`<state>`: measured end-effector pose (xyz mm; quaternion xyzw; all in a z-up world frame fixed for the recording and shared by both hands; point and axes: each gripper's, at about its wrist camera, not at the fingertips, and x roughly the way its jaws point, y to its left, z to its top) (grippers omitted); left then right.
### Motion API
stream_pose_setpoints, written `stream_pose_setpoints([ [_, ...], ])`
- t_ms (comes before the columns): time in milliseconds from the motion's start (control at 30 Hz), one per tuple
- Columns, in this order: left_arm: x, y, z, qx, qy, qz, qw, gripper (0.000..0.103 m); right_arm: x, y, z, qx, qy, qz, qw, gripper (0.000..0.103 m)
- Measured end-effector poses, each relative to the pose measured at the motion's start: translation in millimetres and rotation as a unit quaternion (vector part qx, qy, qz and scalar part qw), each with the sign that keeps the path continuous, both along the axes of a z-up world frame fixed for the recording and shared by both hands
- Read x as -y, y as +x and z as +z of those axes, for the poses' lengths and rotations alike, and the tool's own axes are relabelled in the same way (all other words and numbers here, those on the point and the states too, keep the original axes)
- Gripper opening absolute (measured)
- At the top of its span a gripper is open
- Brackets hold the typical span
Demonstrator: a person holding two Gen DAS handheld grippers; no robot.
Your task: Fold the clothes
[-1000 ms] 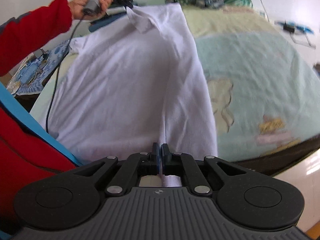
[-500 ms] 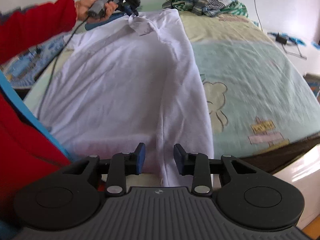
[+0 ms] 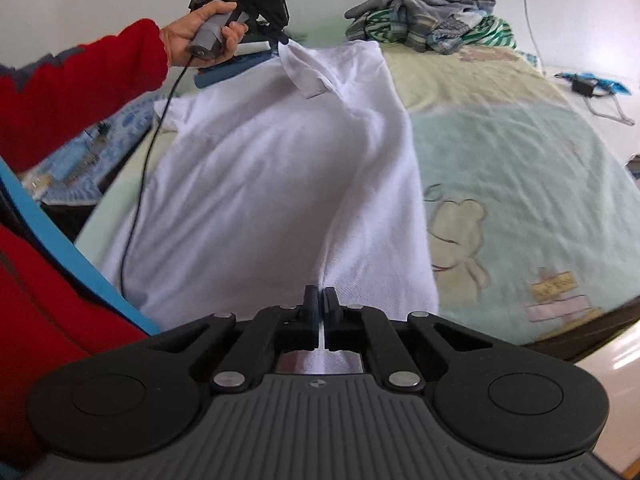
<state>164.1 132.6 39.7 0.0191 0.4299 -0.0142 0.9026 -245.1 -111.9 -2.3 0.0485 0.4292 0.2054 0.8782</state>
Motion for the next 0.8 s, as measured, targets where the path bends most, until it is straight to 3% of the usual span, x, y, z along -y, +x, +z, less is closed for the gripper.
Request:
stream_pose_setpoints([
  [100, 1, 0, -12, -0.014, 0.011, 0.001, 0.9998, 0.0, -6, 9, -21, -0.03, -0.028, -0.001, 0.999, 0.008],
  [200, -10, 2, -20, -0.03, -0.016, 0.01, 0.9994, 0.004, -2, 11, -23, -0.044, -0.007, 0.002, 0.999, 0.012],
  [267, -21, 2, -20, -0.036, -0.058, 0.011, 0.9976, 0.012, 1, 13, -9, -0.032, 0.002, 0.01, 0.999, 0.012],
  [333, -30, -4, -16, -0.03, -0.084, 0.004, 0.996, 0.043, 4, 14, 7, 0.0, 0.005, 0.007, 1.0, 0.02],
  [400, -39, -12, -12, -0.021, -0.104, -0.005, 0.9944, 0.053, 3, 22, 16, 0.026, 0.003, 0.001, 1.0, 0.026],
  [600, -59, -49, -23, -0.049, -0.154, -0.038, 0.9861, 0.062, -20, 57, -4, 0.07, -0.046, 0.001, 0.997, 0.026],
  [733, -49, -68, -40, -0.062, -0.176, -0.05, 0.9811, 0.074, -36, 74, -18, 0.1, -0.089, -0.007, 0.991, 0.027],
  [800, -40, -73, -48, -0.068, -0.197, -0.056, 0.9764, 0.075, -39, 82, -25, 0.099, -0.109, -0.017, 0.989, 0.027],
])
